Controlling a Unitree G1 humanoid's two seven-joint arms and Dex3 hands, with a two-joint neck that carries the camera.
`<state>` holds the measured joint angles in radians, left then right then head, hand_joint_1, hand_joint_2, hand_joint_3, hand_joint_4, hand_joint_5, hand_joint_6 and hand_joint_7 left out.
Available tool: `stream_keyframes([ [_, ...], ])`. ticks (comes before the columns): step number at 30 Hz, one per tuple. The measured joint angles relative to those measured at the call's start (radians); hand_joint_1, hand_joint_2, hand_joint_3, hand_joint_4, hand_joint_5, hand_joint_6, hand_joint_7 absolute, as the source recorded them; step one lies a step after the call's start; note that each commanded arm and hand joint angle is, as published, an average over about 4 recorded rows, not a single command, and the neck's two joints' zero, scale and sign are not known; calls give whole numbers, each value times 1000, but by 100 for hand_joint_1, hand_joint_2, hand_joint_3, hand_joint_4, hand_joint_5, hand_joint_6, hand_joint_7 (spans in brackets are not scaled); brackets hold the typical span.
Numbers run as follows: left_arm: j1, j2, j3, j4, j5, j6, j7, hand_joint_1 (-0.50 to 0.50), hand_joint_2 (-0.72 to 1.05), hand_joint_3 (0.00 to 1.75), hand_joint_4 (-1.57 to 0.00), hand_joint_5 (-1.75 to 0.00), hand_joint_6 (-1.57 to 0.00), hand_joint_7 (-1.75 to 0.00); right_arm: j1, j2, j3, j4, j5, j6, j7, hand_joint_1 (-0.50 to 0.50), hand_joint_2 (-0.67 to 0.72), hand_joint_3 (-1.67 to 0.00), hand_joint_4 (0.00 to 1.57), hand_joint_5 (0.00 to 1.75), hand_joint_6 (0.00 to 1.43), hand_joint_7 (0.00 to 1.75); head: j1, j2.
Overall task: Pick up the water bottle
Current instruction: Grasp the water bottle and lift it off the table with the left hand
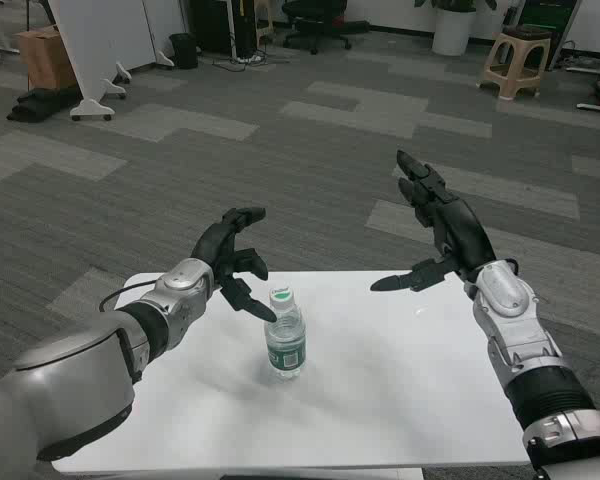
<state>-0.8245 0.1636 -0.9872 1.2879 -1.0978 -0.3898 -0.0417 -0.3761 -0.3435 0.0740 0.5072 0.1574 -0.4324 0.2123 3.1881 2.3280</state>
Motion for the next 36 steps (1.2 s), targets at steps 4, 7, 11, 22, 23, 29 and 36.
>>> stream_keyframes([
  [4,104,47,189,-201,39,-55,-61,-48,-46,9,0,-51,0,0,2,1,0,-3,-1,0,0,-33,-16,-24,0,0,0,0,-19,27],
  [7,218,87,393,-410,81,-125,-129,-48,-46,9,0,-51,0,0,2,0,0,-7,-1,0,-3,-33,-16,-24,0,0,0,0,-24,23],
  [11,331,161,662,-638,131,-255,-202,-48,-46,9,0,-51,0,0,7,-2,0,-33,0,-1,-24,-33,-16,-24,0,0,0,0,-28,16],
  [22,363,201,742,-698,145,-314,-223,-48,-39,9,0,-51,0,0,10,-10,2,-50,3,-1,-34,-33,-16,-24,0,0,0,0,-28,5],
  [23,363,201,742,-698,145,-314,-223,-48,-37,9,0,-51,0,0,10,-10,2,-50,3,-1,-34,-33,-16,-24,0,0,0,0,-30,-3],
  [29,371,207,743,-701,183,-289,-226,-48,-28,9,0,-51,0,0,11,-15,5,-50,3,-1,-34,-33,-16,-24,0,0,0,0,-50,-66],
  [36,379,230,744,-701,224,-233,-245,-48,-19,9,0,-41,0,0,11,-17,8,-50,3,-1,-34,-33,-16,-24,0,0,0,0,-54,-100],
])
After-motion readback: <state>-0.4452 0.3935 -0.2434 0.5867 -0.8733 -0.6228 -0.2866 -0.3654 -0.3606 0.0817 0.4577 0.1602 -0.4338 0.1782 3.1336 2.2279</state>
